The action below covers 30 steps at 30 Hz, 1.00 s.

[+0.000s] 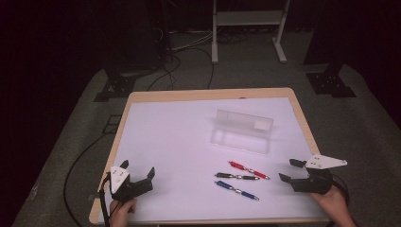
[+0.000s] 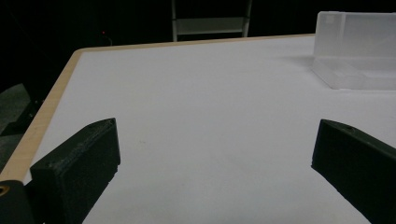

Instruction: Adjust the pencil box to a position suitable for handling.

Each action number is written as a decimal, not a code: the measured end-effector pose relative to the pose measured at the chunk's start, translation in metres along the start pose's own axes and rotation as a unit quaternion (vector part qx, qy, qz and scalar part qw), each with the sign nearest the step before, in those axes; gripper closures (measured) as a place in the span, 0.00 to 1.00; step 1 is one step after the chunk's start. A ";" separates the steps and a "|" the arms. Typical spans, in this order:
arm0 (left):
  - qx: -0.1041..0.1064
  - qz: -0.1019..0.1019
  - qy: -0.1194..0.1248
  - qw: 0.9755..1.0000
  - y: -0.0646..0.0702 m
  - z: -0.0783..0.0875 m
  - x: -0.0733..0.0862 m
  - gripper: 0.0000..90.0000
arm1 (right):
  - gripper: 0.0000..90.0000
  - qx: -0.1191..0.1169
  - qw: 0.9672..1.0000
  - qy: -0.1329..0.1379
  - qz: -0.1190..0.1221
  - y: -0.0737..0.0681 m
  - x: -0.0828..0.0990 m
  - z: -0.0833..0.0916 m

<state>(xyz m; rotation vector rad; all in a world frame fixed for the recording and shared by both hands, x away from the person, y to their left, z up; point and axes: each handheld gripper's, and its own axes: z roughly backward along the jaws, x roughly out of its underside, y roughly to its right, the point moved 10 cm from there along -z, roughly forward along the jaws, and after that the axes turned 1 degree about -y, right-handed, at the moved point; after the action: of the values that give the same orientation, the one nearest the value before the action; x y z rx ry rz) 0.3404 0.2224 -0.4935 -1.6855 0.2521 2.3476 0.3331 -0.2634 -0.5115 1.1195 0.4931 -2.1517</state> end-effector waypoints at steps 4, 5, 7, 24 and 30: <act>0.002 0.005 -0.003 1.000 -0.001 0.000 0.001 0.00 | 0.29 -0.010 1.000 -0.009 0.009 -0.005 -0.002 -0.001; 0.002 0.005 -0.003 1.000 -0.001 0.000 0.001 0.00 | 0.29 -0.010 1.000 -0.009 0.009 -0.005 -0.002 -0.001; 0.002 0.010 -0.002 1.000 -0.002 -0.001 0.000 0.00 | 0.29 -0.013 1.000 -0.011 0.012 -0.007 -0.005 -0.001; 0.002 0.012 -0.002 1.000 -0.001 0.000 0.001 0.00 | 0.29 -0.039 0.998 -0.022 0.043 -0.027 -0.037 -0.012; 0.005 0.002 -0.003 1.000 0.000 0.000 0.001 0.00 | 0.29 -0.050 0.997 -0.028 0.060 -0.039 -0.044 -0.023</act>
<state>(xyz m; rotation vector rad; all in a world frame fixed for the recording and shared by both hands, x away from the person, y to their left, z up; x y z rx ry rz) 0.3404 0.2221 -0.4943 -1.6753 0.2663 2.3492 0.3376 -0.2055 -0.4872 1.0055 0.4886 -2.0267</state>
